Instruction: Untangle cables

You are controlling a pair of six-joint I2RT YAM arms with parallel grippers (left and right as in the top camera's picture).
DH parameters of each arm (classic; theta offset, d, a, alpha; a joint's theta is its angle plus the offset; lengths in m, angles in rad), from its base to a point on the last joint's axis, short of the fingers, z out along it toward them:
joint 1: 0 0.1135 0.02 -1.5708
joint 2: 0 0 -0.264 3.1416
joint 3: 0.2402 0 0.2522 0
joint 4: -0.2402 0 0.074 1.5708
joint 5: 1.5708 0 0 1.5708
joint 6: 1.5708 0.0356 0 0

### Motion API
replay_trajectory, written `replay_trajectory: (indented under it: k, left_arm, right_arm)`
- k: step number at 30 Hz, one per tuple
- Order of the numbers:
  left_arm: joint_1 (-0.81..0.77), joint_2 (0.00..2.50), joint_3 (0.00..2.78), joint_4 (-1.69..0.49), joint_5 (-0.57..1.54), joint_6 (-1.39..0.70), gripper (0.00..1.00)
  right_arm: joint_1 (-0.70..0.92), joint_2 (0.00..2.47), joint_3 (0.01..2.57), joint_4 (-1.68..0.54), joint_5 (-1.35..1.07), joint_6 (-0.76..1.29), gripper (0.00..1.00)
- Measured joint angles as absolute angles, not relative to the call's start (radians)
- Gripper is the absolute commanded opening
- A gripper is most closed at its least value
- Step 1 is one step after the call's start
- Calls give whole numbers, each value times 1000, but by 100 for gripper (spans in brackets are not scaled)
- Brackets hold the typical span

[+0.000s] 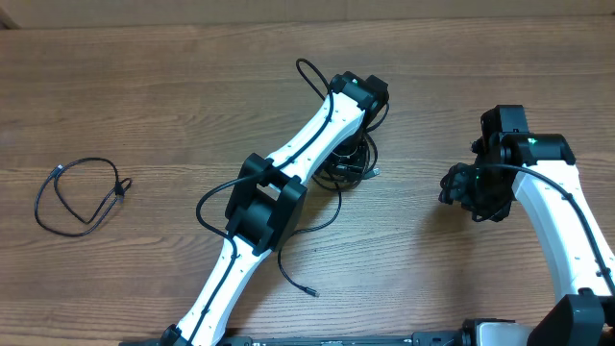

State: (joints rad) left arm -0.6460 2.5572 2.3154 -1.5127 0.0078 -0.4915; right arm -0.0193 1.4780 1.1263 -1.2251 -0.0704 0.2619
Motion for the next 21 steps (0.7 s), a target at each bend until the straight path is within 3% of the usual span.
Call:
replay_trajectory:
  k: [12,21]
  left_arm:
    - [-551,2557,2316,-1442,18,-494,61]
    - [-440,2557,2316,-1335,166,-491,57]
  right_arm:
    - [-19,1478,1126,-1225,-71,262,61]
    - [-19,1478,1126,-1225,-71,261,61]
